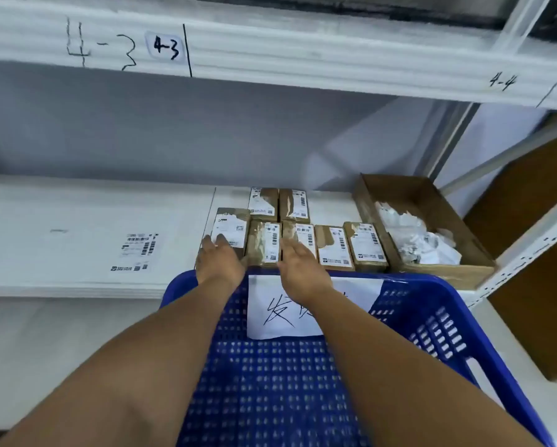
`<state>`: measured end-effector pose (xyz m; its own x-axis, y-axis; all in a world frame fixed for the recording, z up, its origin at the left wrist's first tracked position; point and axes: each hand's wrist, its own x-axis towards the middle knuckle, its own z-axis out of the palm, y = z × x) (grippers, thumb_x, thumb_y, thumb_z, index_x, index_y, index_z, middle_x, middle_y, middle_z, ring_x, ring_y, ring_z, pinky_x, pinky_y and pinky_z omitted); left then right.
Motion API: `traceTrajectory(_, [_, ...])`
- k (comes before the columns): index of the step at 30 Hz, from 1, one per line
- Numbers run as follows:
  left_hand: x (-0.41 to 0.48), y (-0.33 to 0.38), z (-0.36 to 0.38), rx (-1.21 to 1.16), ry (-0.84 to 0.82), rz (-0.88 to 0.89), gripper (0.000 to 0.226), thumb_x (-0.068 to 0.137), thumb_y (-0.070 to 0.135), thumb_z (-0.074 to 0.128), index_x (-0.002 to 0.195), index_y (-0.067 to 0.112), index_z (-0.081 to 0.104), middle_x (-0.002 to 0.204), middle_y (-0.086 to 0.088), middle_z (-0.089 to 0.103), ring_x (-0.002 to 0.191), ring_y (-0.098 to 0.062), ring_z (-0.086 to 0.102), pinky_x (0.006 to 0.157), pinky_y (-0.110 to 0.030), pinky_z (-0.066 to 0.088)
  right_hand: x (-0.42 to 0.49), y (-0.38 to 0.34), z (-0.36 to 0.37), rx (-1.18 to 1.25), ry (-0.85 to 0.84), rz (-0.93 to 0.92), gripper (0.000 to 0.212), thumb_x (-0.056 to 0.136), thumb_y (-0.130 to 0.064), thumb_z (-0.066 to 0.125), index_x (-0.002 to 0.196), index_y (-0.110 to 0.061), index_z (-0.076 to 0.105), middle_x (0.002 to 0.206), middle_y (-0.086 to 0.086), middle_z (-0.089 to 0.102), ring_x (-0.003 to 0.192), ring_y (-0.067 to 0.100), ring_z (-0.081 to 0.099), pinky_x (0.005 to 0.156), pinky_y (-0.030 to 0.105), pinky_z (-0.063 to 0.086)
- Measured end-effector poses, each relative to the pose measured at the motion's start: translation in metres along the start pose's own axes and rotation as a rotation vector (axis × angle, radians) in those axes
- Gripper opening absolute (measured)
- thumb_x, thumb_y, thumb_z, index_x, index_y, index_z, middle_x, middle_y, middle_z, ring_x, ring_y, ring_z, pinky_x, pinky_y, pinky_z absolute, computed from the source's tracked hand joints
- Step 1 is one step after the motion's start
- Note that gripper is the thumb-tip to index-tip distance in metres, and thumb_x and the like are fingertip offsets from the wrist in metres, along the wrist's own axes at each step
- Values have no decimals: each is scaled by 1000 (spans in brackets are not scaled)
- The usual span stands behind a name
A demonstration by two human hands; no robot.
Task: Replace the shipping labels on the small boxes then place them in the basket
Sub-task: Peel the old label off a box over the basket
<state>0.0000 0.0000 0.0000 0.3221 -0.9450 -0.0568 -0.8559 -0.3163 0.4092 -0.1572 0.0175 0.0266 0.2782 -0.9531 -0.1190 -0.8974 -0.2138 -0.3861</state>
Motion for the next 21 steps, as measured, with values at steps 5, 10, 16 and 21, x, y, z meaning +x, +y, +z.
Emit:
traceTrajectory(5, [28, -2, 16, -48, -28, -75, 90, 84, 57, 57, 147, 6, 19, 154, -20, 11, 141, -33, 19, 113, -41, 29, 17, -3, 8, 0, -69, 43, 54, 107, -30, 29, 156, -17, 12, 164, 3, 9, 149, 23, 14, 114, 41, 30])
traceTrajectory(10, [45, -5, 37, -120, -11, -129, 91, 80, 57, 64, 145, 9, 22, 150, -21, 16, 137, -34, 22, 106, -45, 35, 33, -4, 23, -6, -84, 38, 54, 107, -29, 30, 156, -19, 13, 164, 3, 11, 149, 23, 13, 114, 43, 31])
traceTrajectory(16, [46, -16, 48, -137, 68, -101, 60, 90, 28, 58, 138, 13, 26, 136, -20, 26, 122, -37, 34, 85, -42, 45, 40, 1, 28, 54, -86, 68, 53, 106, -28, 32, 156, -20, 14, 163, 5, 14, 149, 23, 13, 116, 41, 29])
traceTrajectory(21, [51, -14, 40, -35, -22, -121, 92, 77, 63, 61, 141, 13, 17, 155, -16, 0, 136, -37, 25, 94, -45, 44, 29, -3, 27, 3, -109, 70, 52, 106, -29, 33, 155, -23, 16, 162, 5, 15, 149, 24, 13, 113, 42, 32])
